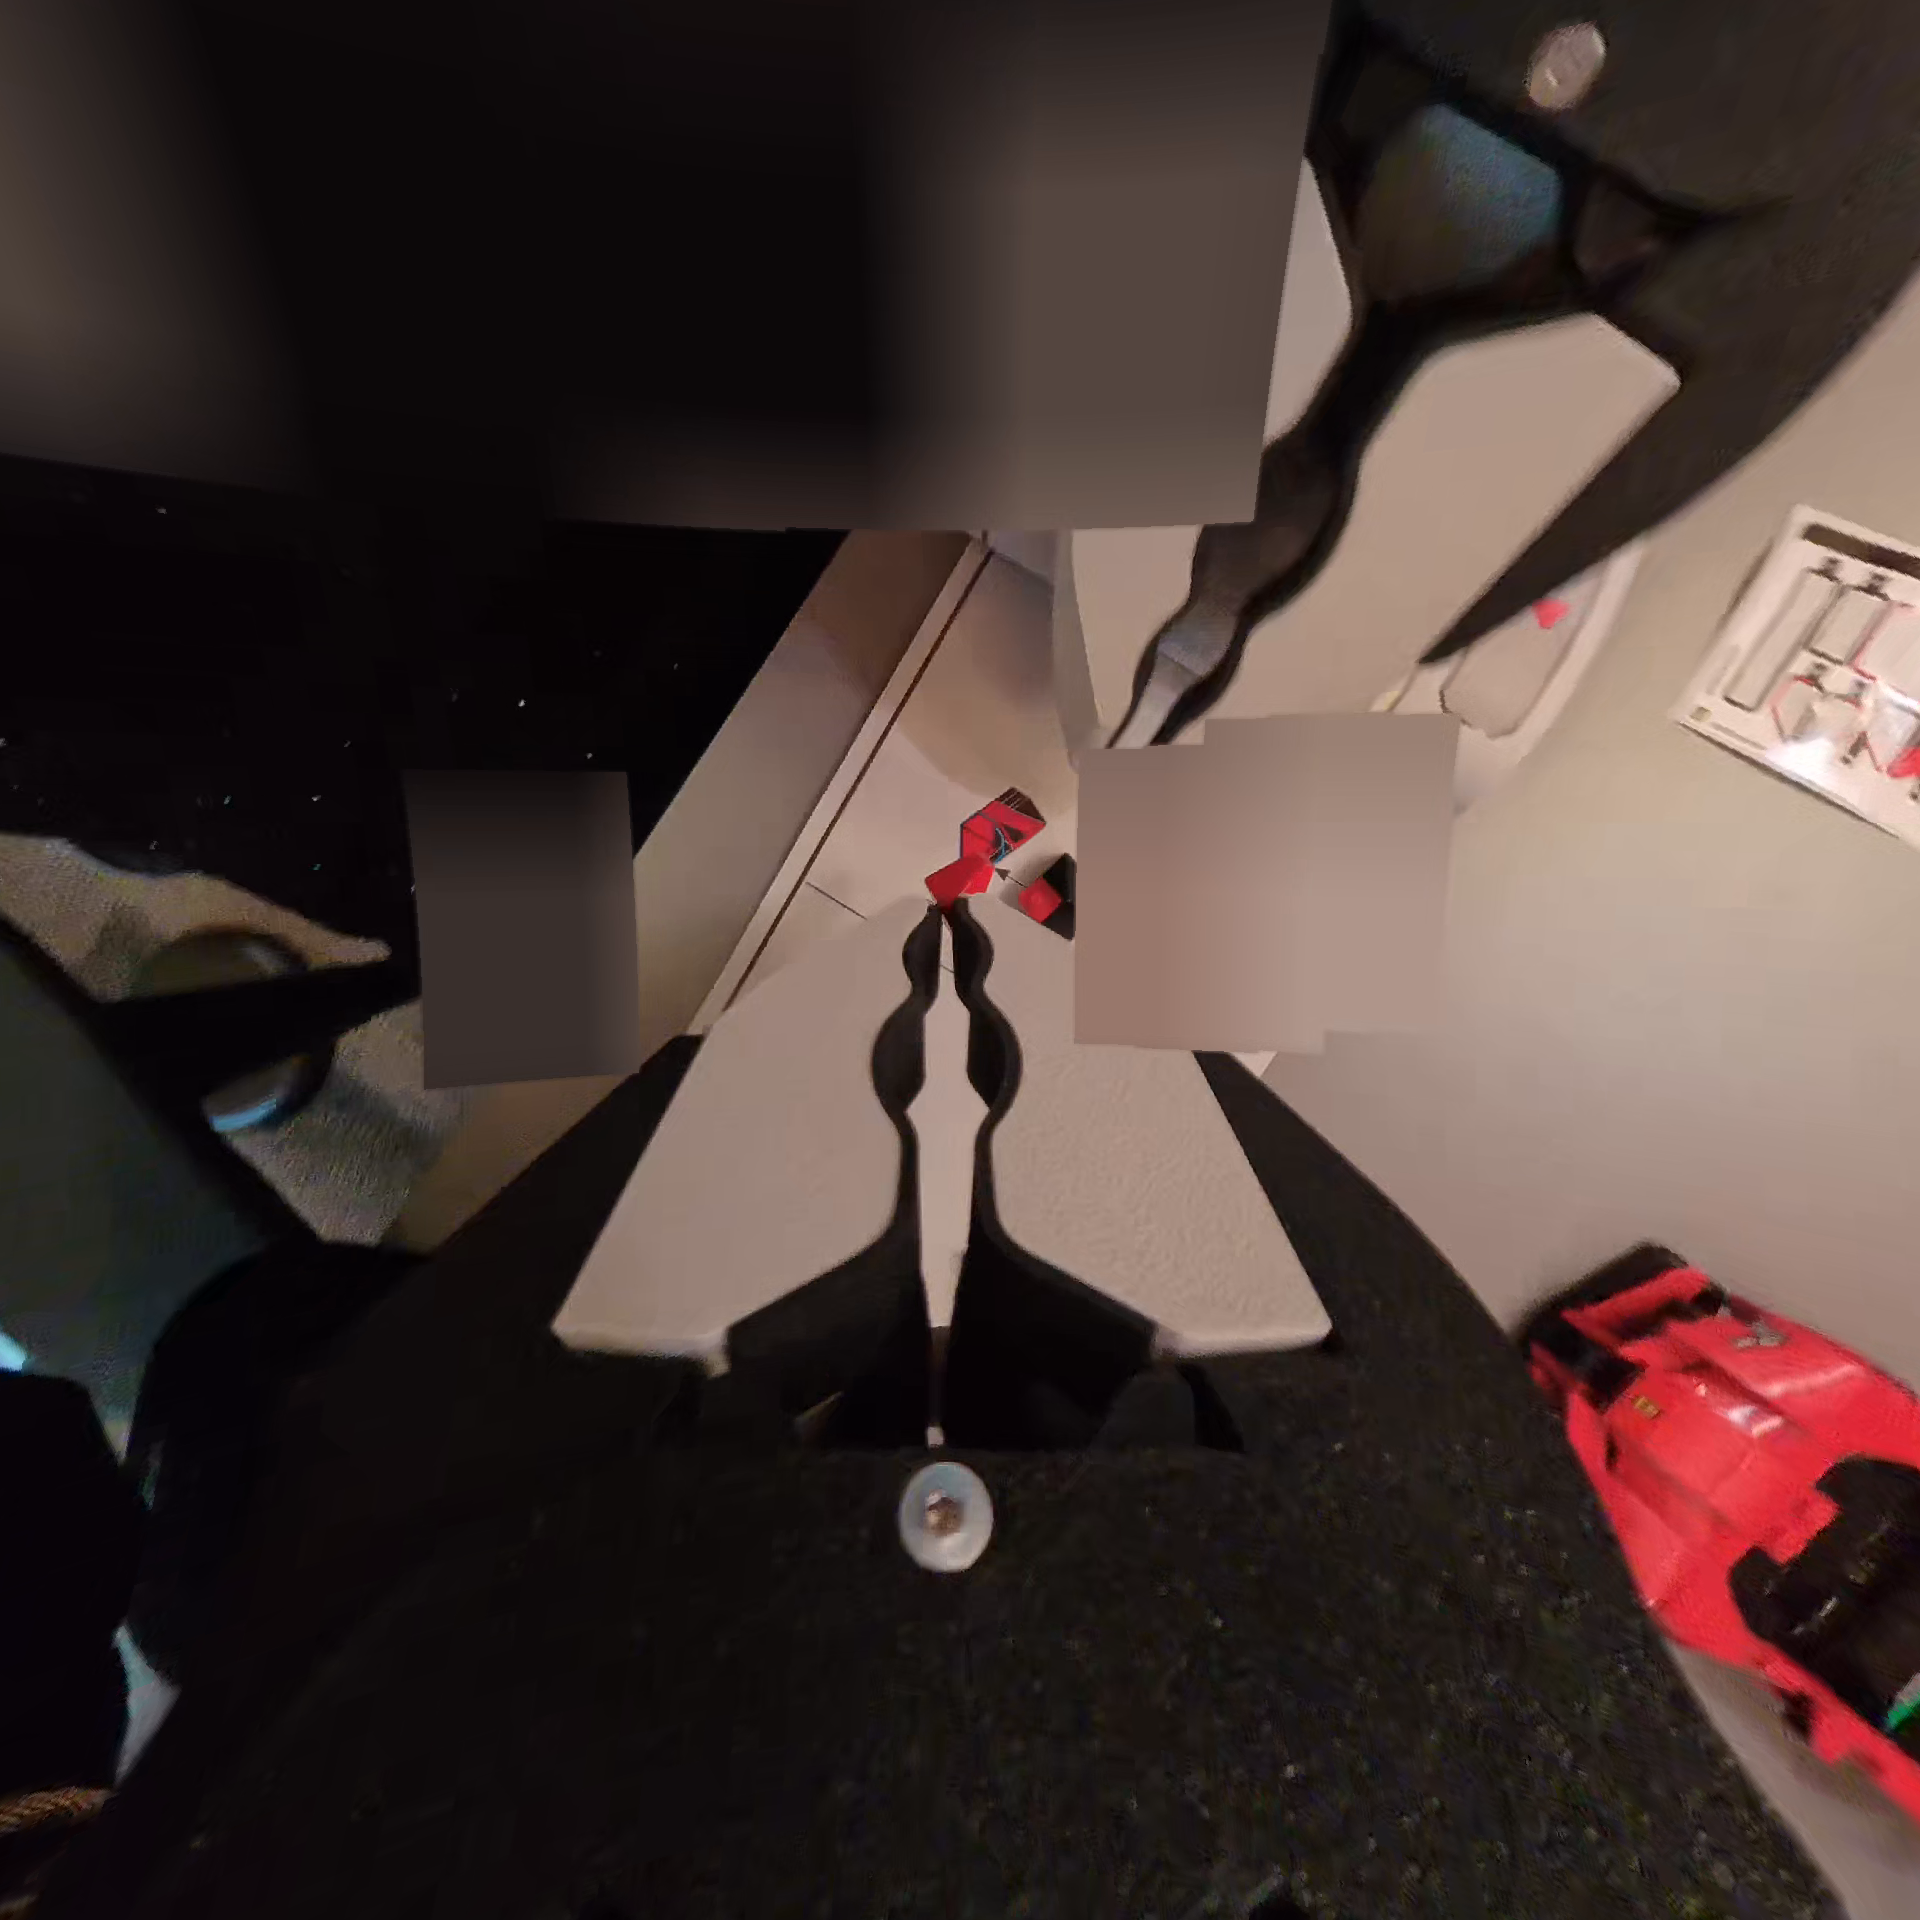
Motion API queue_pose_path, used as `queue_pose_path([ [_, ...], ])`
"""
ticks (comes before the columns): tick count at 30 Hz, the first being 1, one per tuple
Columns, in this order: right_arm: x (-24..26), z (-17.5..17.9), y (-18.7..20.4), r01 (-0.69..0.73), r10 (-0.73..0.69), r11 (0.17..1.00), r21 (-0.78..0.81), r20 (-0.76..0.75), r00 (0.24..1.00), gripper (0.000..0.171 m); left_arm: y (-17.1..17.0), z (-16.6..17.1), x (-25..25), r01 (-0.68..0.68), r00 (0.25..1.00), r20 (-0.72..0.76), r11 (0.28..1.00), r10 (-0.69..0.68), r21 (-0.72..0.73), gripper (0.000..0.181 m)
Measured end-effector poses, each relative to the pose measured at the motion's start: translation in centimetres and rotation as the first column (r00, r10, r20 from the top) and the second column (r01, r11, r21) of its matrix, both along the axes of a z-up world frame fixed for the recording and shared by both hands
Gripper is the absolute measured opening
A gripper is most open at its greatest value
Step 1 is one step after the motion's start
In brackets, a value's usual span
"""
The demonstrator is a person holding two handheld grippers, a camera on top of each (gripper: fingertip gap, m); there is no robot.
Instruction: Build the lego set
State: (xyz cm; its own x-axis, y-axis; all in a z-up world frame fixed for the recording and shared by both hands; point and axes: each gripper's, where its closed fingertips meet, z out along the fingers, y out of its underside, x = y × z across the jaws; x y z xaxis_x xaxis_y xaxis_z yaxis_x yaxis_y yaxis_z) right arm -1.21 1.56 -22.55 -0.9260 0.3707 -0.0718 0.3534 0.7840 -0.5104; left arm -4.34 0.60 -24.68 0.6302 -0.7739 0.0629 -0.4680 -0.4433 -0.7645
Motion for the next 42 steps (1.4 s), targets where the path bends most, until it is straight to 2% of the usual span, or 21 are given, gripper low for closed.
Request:
queue_pose_path([
  [4, 0.0, -1.3, 0.9, -0.116, 0.104, 0.982, 0.147, 0.085, 0.991, 0.002, 0.3, -0.9, 0.4, 0.006, 1.0, 0.013, 1.0, -0.006, -0.027, 0.007],
  [8, -0.3, -1.6, 1.4, -0.278, 0.273, 0.917, 0.286, 0.056, 0.96, 0.002, 0.3, -1.4, 0.5, 0.023, 1.0, 0.009, 0.999, -0.022, -0.023, 0.009],
  [15, -0.9, -1.3, 1.5, -0.539, 0.597, 0.682, 0.494, 0.05, 0.8, 0.002, 0.6, -0.9, 0.2, 0.042, 0.996, 0.081, 0.999, -0.041, -0.015, 0.008],
  [18, -1.4, -1.3, 1.2, -0.589, 0.675, 0.637, 0.498, 0.008, 0.738, 0.002, 0.7, -0.9, 0.2, 0.044, 0.995, 0.092, 0.999, -0.041, -0.031, 0.007],
  [21, -1.8, -1.6, 0.8, -0.611, 0.716, 0.624, 0.487, -0.042, 0.697, 0.002, 0.7, -1.2, 0.3, 0.053, 0.995, 0.084, 0.998, -0.049, -0.04, 0.006],
  [35, -1.3, -2.7, 1.2, -0.68, 0.787, 0.541, 0.494, -0.014, 0.616, 0.002, 0.5, -1.5, 0.4, 0.071, 0.995, 0.078, 0.995, -0.066, -0.067, 0.004],
  [42, -1.5, -3.0, 0.9, -0.718, 0.809, 0.525, 0.457, -0.007, 0.587, 0.002, 0.5, -1.6, 0.4, 0.072, 0.995, 0.074, 0.994, -0.067, -0.078, 0.003],
])
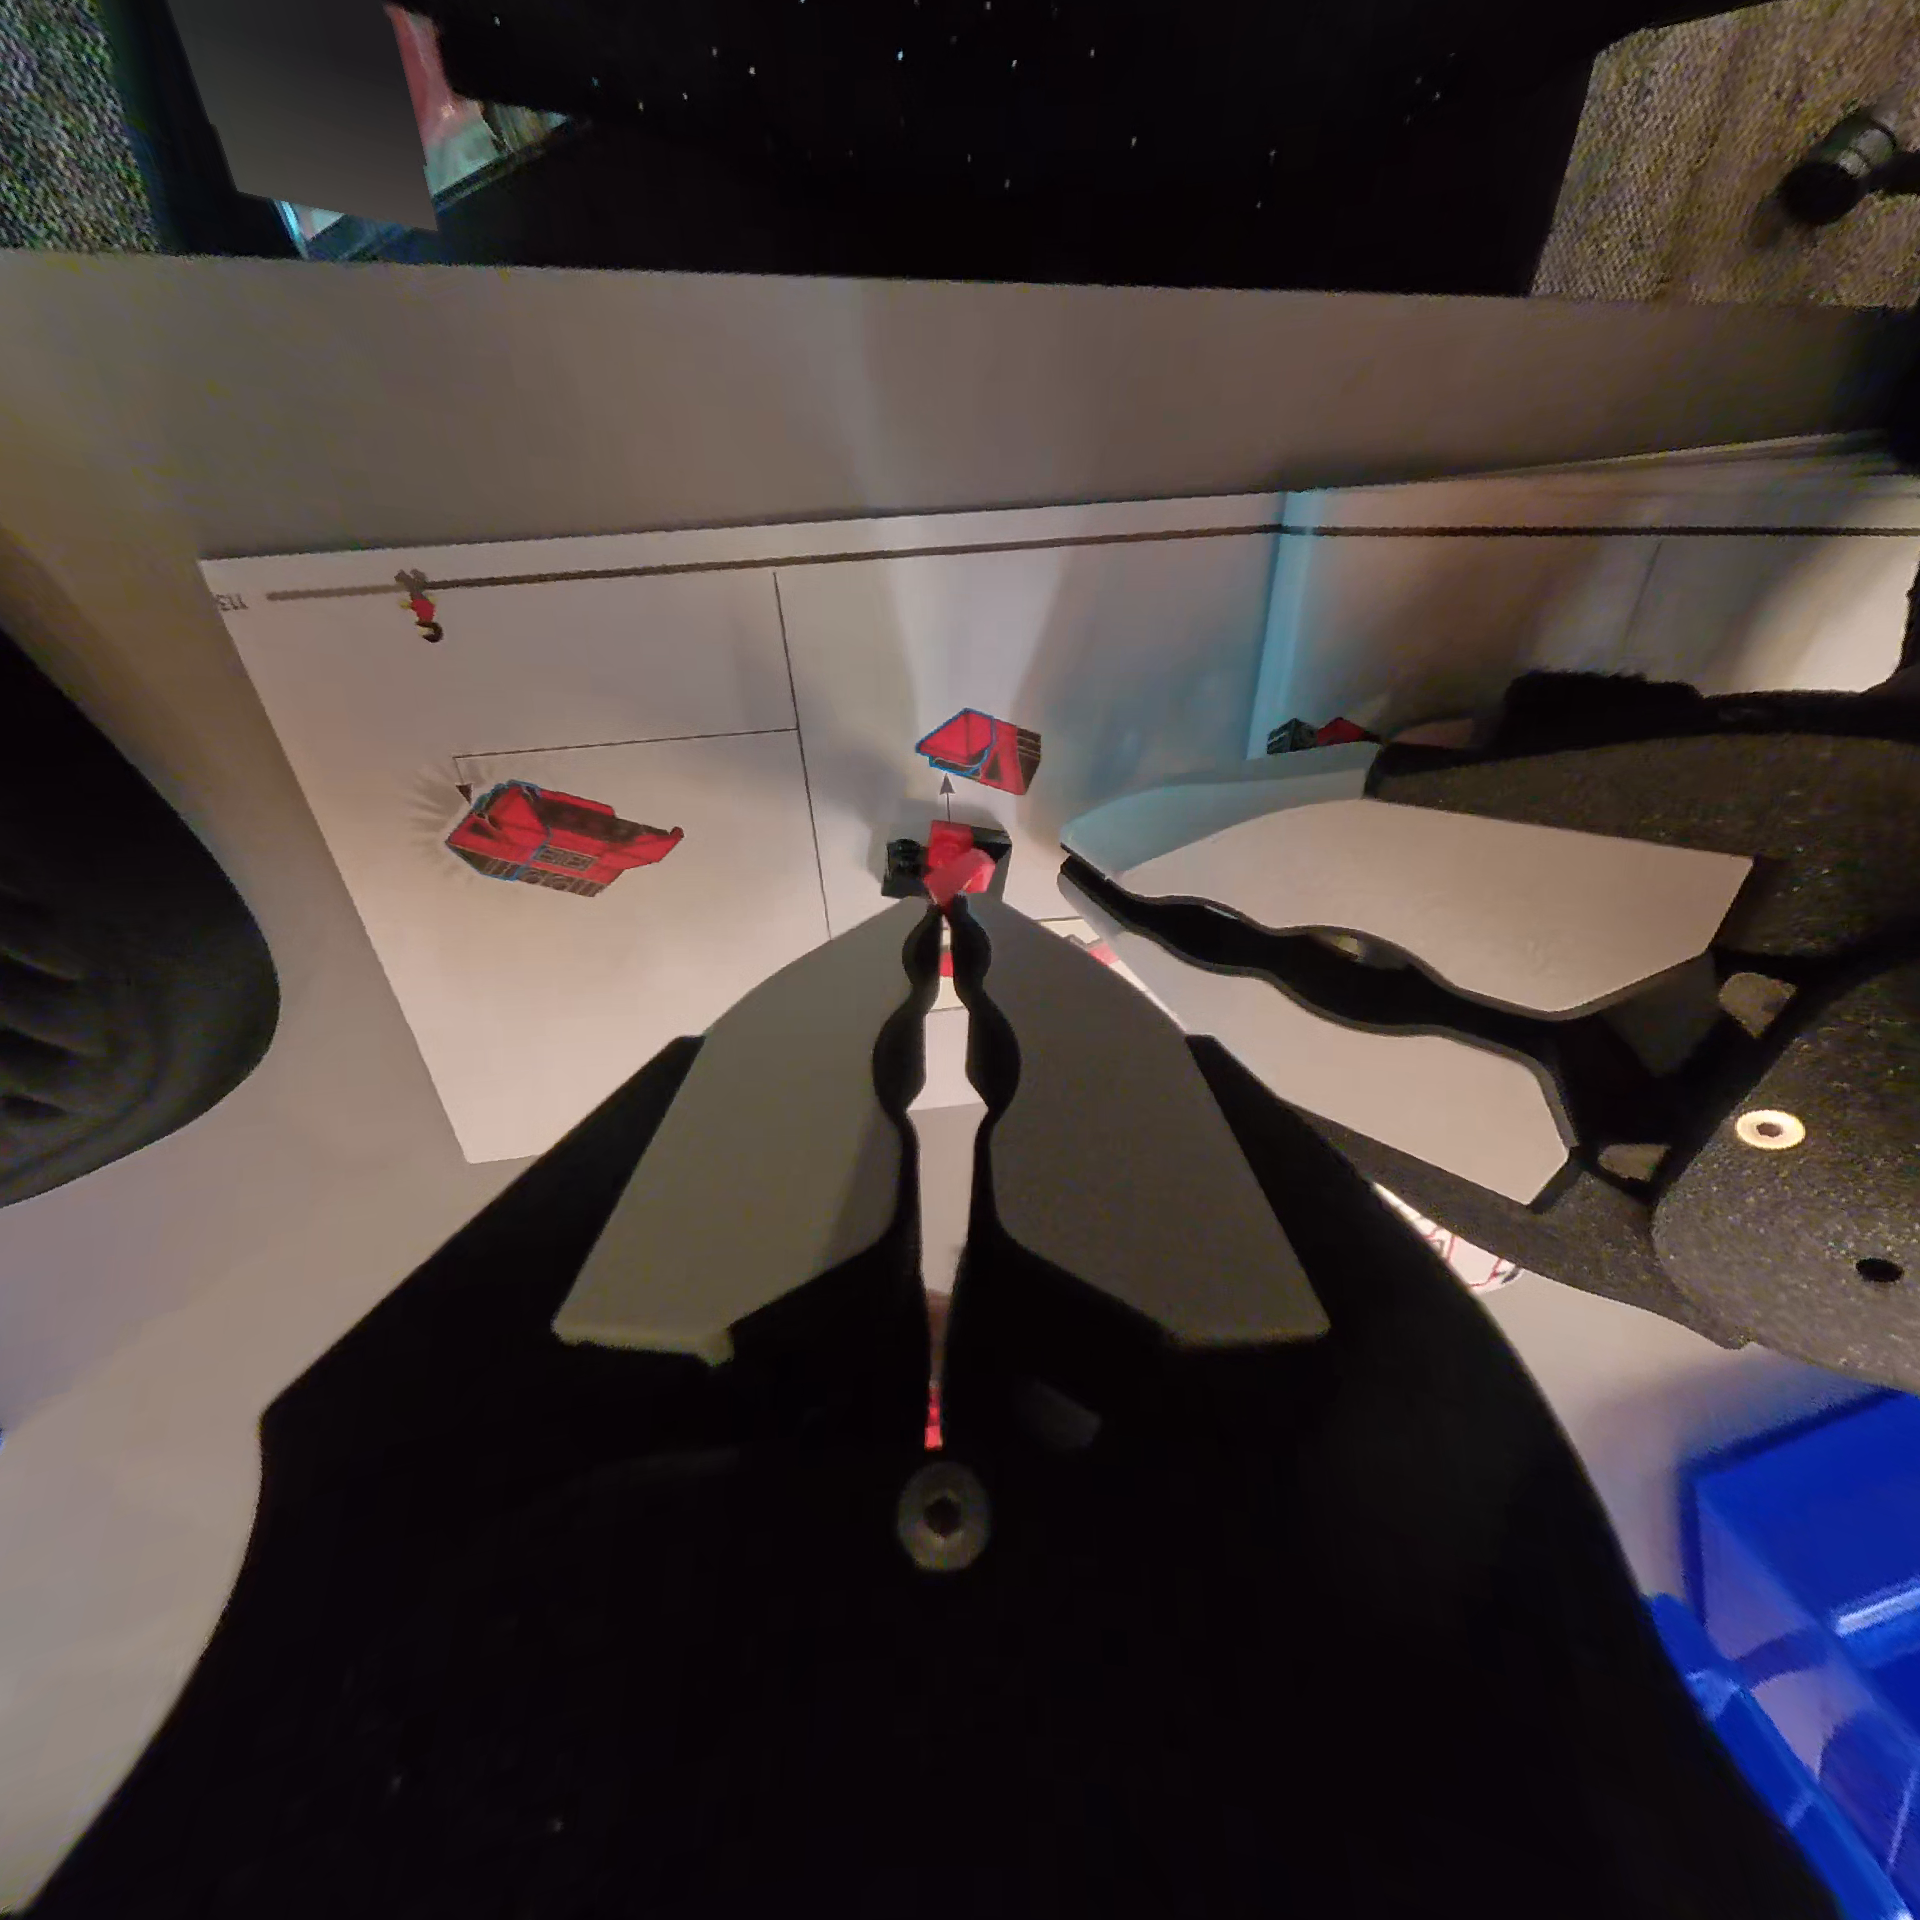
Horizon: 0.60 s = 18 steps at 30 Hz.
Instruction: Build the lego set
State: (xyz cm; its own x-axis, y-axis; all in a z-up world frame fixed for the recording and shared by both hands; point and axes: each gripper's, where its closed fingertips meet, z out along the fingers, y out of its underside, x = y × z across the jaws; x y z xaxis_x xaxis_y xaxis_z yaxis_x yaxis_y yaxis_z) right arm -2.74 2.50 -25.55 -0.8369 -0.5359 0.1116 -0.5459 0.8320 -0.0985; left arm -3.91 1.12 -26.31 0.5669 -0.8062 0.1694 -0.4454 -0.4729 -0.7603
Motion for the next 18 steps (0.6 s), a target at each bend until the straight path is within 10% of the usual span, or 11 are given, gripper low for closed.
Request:
queue_pose_path([
  [8, 0.0, 0.1, -0.1, 0.01, -0.01, 1.0, 0.001, 0.028, 1.0, 0.002, 0.0, -0.1, 0.0, 0.007, 1.0, 0.002, 1.0, -0.007, -0.01, 0.003],
  [11, 0.6, 1.3, -0.3, 0.253, -0.24, 0.964, -0.079, 0.149, 0.959, 0.002, 0.0, 0.0, 0.1, 0.008, 1.0, 0.009, 1.0, -0.008, -0.007, 0.003],
  [14, 1.1, 2.5, 0.1, 0.66, -0.592, 0.74, -0.128, 0.342, 0.73, 0.002, -0.2, 0.4, 0.1, 0.019, 0.999, 0.027, 1.0, -0.019, 0.007, 0.003],
  [18, 2.0, 2.8, 0.2, 0.975, -0.741, 0.22, 0.039, 0.656, 0.141, 0.002, -0.1, 1.6, 0.2, 0.025, 0.998, 0.063, 0.995, -0.031, 0.093, 0.007],
])
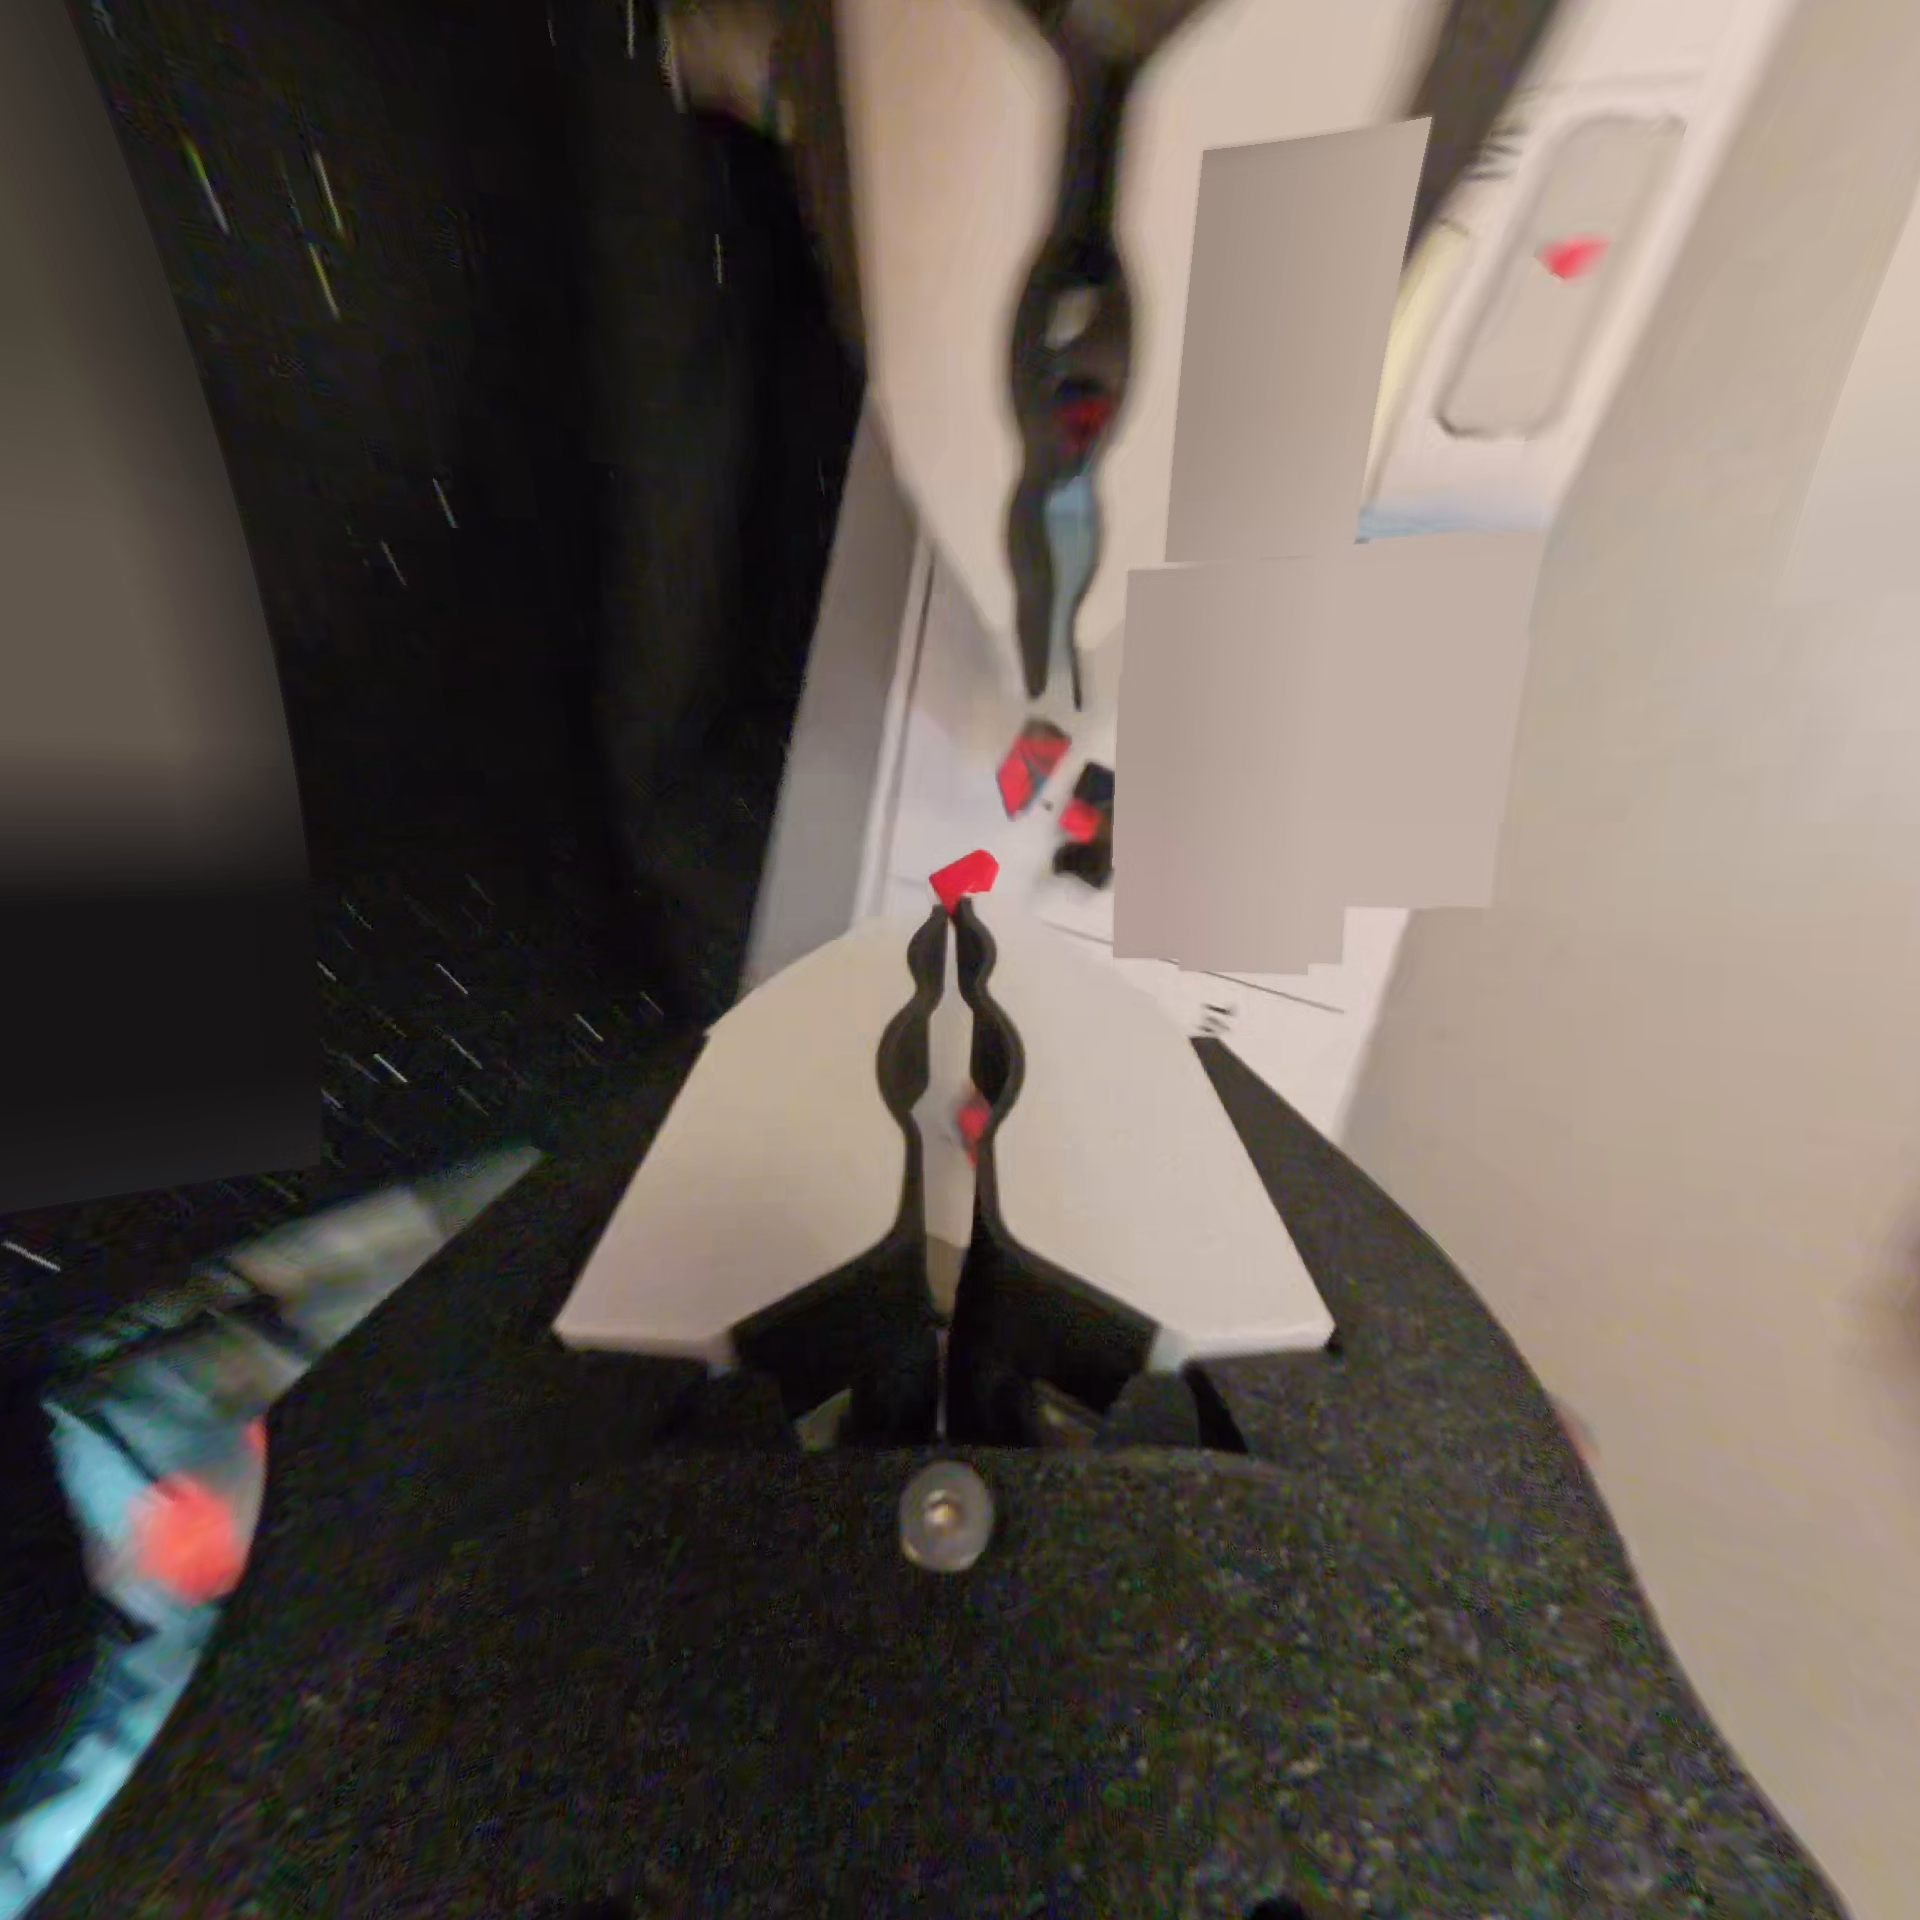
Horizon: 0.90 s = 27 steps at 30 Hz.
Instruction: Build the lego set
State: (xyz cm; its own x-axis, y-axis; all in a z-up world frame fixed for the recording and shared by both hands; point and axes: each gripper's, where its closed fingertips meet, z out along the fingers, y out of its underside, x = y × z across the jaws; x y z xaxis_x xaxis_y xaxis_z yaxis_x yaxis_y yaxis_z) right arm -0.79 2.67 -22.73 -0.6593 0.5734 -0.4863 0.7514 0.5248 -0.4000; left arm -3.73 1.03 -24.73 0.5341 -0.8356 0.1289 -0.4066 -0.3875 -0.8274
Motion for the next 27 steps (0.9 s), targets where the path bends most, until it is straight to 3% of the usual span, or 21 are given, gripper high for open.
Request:
queue_pose_path([
  [2, -0.8, 0.4, -0.4, 0.291, -0.271, 0.942, -0.164, 0.135, 0.953, 0.002, 0.4, 1.4, 0.2, -0.021, 1.0, 0.024, 0.993, 0.019, 0.116, 0.013],
  [5, -1.5, -0.1, 0.5, 0.551, -0.509, 0.803, -0.226, 0.221, 0.832, 0.002, 0.1, 2.1, 0.1, -0.047, 0.998, -0.023, 0.974, 0.054, 0.22, 0.021],
  [9, -2.4, 0.9, -0.1, 0.76, -0.678, 0.535, -0.369, 0.349, 0.647, 0.002, 0.5, 1.8, -0.7, -0.102, 0.977, -0.143, 0.94, 0.156, 0.326, 0.027],
  [12, -2.8, 2.0, -0.9, 0.797, -0.71, 0.385, -0.466, 0.402, 0.578, 0.002, 1.3, 3.1, -0.2, -0.152, 0.977, -0.076, 0.9, 0.199, 0.408, 0.025],
  [15, -2.1, 2.4, -1.7, 0.763, -0.68, 0.397, -0.51, 0.395, 0.618, 0.002, 1.0, 3.9, 0.5, -0.131, 0.987, -0.025, 0.897, 0.156, 0.422, 0.022],
  [21, -0.4, 2.5, -3.6, 0.607, -0.502, 0.611, -0.509, 0.343, 0.794, 0.002, -0.7, 4.0, 2.3, 0.002, 0.997, -0.071, 0.895, 0.033, 0.447, 0.021],
  [27, 0.1, 2.9, -4.4, 0.485, -0.386, 0.739, -0.467, 0.295, 0.874, 0.002, -1.7, 4.3, 3.5, 0.064, 0.995, -0.093, 0.887, -0.023, 0.458, 0.014],
])
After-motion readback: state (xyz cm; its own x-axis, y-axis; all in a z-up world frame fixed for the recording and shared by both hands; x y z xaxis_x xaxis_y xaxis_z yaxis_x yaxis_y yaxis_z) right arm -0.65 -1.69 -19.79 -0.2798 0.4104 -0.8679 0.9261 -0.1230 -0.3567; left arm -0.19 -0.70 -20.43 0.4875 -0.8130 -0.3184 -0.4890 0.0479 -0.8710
